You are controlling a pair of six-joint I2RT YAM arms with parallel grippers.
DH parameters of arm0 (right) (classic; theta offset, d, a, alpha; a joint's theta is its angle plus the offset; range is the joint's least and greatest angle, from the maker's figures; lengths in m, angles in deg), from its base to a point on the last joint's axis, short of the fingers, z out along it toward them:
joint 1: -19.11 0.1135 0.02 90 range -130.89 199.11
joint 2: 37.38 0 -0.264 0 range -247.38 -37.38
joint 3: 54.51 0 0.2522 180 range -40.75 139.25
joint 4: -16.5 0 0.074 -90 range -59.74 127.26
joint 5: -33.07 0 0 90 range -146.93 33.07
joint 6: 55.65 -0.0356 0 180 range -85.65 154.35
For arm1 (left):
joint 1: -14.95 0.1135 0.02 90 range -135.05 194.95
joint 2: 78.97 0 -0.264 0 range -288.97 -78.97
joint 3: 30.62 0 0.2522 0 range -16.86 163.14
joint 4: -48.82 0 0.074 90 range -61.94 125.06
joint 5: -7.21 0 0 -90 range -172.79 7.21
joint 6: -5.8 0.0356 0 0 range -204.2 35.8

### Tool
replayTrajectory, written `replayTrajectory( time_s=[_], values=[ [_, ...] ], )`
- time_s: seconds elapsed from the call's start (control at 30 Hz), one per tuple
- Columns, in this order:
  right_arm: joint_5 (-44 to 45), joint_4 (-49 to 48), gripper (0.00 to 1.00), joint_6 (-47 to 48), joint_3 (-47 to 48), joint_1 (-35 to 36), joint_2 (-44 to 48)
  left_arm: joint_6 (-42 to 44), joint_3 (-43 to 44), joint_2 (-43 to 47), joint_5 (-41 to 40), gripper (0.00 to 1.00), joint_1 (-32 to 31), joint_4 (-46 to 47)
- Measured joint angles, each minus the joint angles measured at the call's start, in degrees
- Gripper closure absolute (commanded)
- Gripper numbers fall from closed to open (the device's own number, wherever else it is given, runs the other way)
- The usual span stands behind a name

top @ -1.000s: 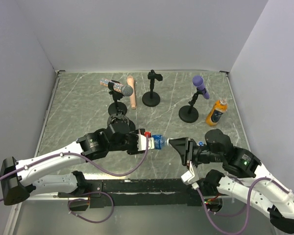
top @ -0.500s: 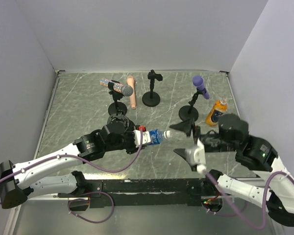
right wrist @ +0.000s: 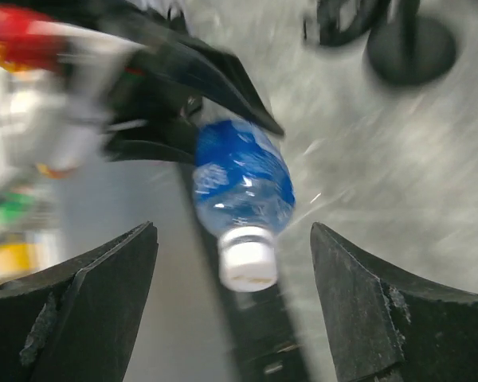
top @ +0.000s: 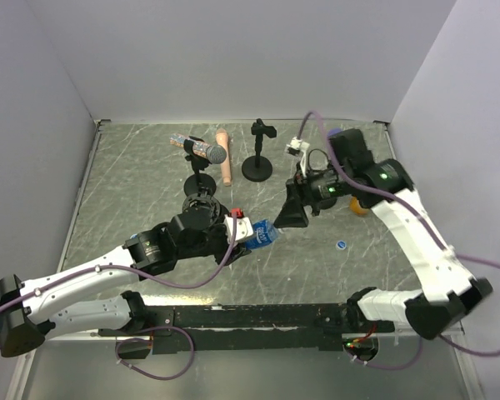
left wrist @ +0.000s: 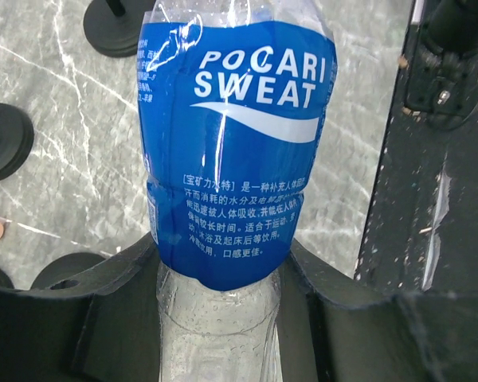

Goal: Unscrew the bottle caps

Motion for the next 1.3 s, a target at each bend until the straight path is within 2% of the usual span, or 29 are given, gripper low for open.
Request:
replayTrajectory(
  time_s=[0.17,0.27,0.33,0.57,0.63,0.83,0.9,1.0,1.1,1.3],
  values=[
    [-1.5,4.5,0.18,-7.0,-3.4,-1.3,-2.7,-2.2,0.0,0.4,0.3,0.99,0.0,0.7],
    [-3.1,5.3,0.25,-8.5,-3.4,-1.9,-1.5,-4.1,0.0,0.4,0.8,0.99,0.0,0.7],
    [-4.0,5.6,0.35,-9.2,-3.3,-2.6,-0.9,-5.4,0.0,0.4,1.1,0.99,0.0,0.7],
    [-4.4,5.9,0.40,-9.6,-3.3,-3.5,-1.0,-9.0,-0.6,0.5,2.1,0.99,0.0,2.1],
    [-4.4,5.8,0.49,-9.8,-3.3,-3.5,-1.0,-9.6,-0.7,0.6,2.3,0.99,0.0,2.2],
    [-4.0,5.7,0.84,-10.0,-3.3,-4.1,-1.1,-10.5,-0.7,0.9,3.6,0.99,0.0,2.4],
    [-4.3,5.7,0.92,-9.4,-3.2,-4.1,-1.3,-11.0,-0.7,0.9,4.2,0.99,0.0,2.5],
    [-5.4,6.7,0.95,-6.6,-1.6,-4.1,-2.5,-12.4,-1.2,0.9,5.5,0.99,0.2,3.6],
    [-6.4,10.9,0.96,0.5,2.8,-3.6,-5.3,-14.2,-1.7,0.9,7.5,0.99,0.5,5.4],
    [-6.6,16.3,0.97,25.3,10.2,3.5,-7.1,-16.6,-1.9,0.1,17.3,0.99,1.9,6.4]
  ],
)
